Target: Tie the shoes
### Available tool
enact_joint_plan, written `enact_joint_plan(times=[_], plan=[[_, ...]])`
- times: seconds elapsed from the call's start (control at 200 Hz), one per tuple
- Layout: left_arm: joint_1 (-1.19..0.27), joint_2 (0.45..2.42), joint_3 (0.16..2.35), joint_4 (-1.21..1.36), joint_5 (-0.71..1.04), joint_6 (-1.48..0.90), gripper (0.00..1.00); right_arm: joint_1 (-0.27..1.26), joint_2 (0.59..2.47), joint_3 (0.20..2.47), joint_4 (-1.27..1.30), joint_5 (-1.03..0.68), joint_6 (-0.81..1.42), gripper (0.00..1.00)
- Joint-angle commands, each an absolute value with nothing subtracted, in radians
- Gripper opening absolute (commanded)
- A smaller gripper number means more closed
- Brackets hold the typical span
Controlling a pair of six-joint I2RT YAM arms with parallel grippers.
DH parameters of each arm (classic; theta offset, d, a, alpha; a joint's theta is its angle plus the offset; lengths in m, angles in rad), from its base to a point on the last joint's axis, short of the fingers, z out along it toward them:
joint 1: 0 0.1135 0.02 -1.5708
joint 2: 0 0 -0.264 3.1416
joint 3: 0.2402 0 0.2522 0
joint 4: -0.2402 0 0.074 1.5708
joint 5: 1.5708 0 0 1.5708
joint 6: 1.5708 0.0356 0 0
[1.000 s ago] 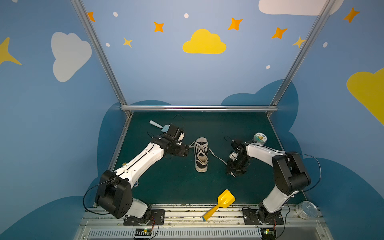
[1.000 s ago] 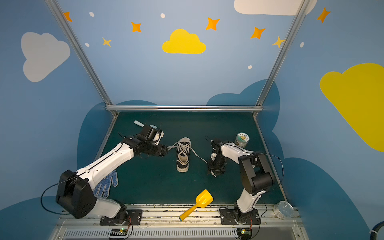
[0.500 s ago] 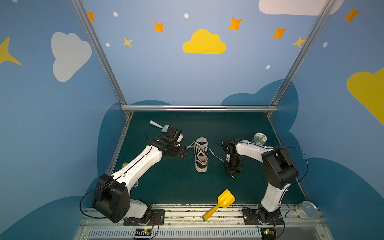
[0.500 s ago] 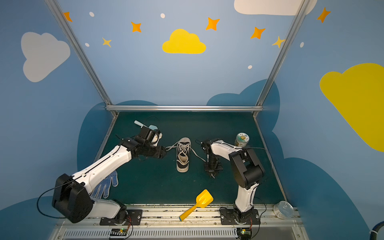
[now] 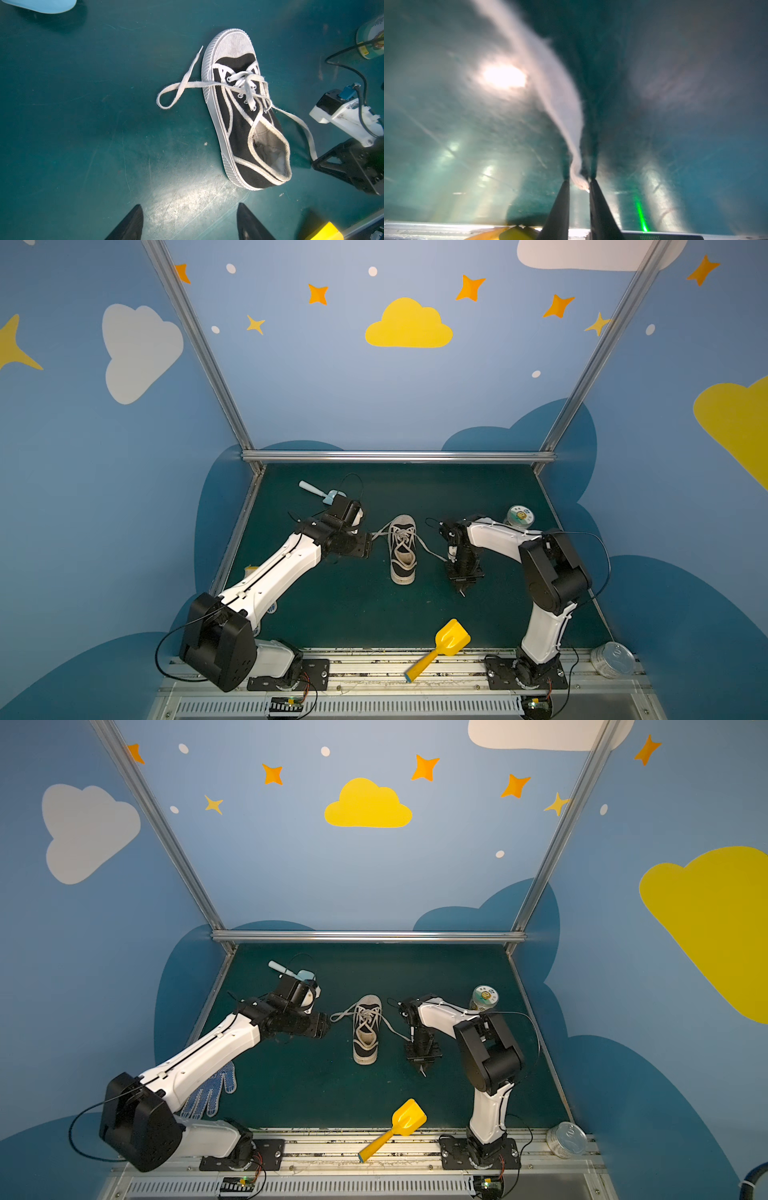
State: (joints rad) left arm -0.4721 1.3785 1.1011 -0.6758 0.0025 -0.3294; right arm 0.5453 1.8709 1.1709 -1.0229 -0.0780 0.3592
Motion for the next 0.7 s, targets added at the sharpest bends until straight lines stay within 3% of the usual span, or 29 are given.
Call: enact_joint_plan(times=[0.0,0.17,0.345,0.526,0.696], plan=[[-0.471,1.356,1.093,-0.693,-0.006,-0.336,0.71,0.549,1.891,1.191,-1.009,-0.073,0.355,0.18],[-0.472,1.359,1.092,-0.692,0.003,-0.339,0.71,0.549,1.903,1.176,-0.986,-0.053,0.366,0.14],[-0.471,1.360,1.093,-0.687,0.020,-0.339,0.71,0.550,1.918,1.173,-0.977,-0.038,0.374,0.00],[-0.472,1.361,1.094,-0.676,0.048,-0.339,0.71,0.544,1.879,1.172,-0.974,-0.073,0.379,0.00],[-0.471,1.365,1.093,-0.645,0.098,-0.368,0.71,0.485,1.758,1.153,-0.912,-0.215,0.415,0.00]])
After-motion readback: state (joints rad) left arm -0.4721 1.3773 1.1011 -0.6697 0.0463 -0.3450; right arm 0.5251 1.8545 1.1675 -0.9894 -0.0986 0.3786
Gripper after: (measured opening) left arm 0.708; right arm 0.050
